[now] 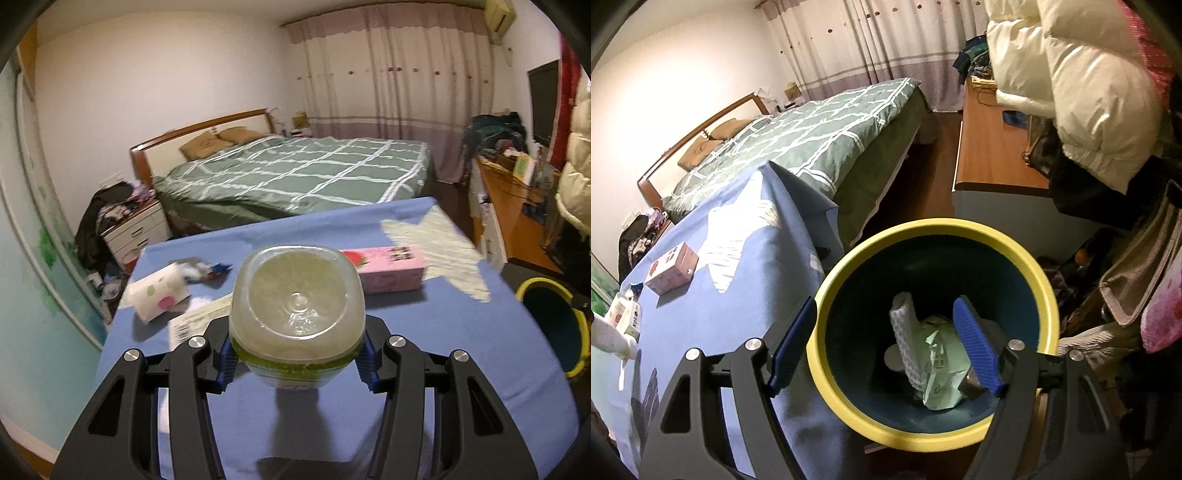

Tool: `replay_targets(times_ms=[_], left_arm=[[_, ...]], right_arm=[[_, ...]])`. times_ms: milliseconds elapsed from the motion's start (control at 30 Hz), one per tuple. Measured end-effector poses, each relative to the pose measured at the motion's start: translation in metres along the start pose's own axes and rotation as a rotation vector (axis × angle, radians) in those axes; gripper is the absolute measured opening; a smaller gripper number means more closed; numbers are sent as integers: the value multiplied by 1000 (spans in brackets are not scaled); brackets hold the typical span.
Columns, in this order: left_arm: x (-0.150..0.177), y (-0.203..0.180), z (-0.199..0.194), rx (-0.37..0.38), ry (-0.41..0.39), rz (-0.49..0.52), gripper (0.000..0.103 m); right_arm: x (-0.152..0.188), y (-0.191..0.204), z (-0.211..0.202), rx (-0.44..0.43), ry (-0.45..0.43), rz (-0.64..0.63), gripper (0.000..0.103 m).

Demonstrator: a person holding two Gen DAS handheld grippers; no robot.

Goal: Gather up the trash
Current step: 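Carry the coconut-water bottle over the bin and open the left gripper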

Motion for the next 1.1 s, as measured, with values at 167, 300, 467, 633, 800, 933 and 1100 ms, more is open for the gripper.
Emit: replay_targets(times_ms=[167,300,467,633,800,933,1100], left_arm=[[-13,-43,-14,100,-16,67,51],[-23,-88,-28,184,-39,137,51],[-35,-154,-33,303,-24,232,51],[-41,-223,-33,393,1,314,51],[-45,-288,-19,470,52,385,51],[-40,-334,-2,507,101,415,54],[-33,-346,2,479,82,418,71]], right_arm=[[7,-15,-9,3,-16,20,72],[14,-30,-16,18,-23,39,72],[20,-50,-22,33,-26,53,72],[22,-66,-22,48,-27,74,72],[23,-88,-22,53,-28,106,72],[24,-102,-21,55,-23,133,72],[25,-116,-20,62,-19,163,72]])
Point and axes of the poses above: each gripper's, at about its wrist camera, not at the fingertips, and z roughly the way its jaws point, y to its left, x to its underside, the point moved 1 cm from there along z, roughly the way its jaws point, and after that the axes turned 15 degrees about y, right-handed, at the moved point
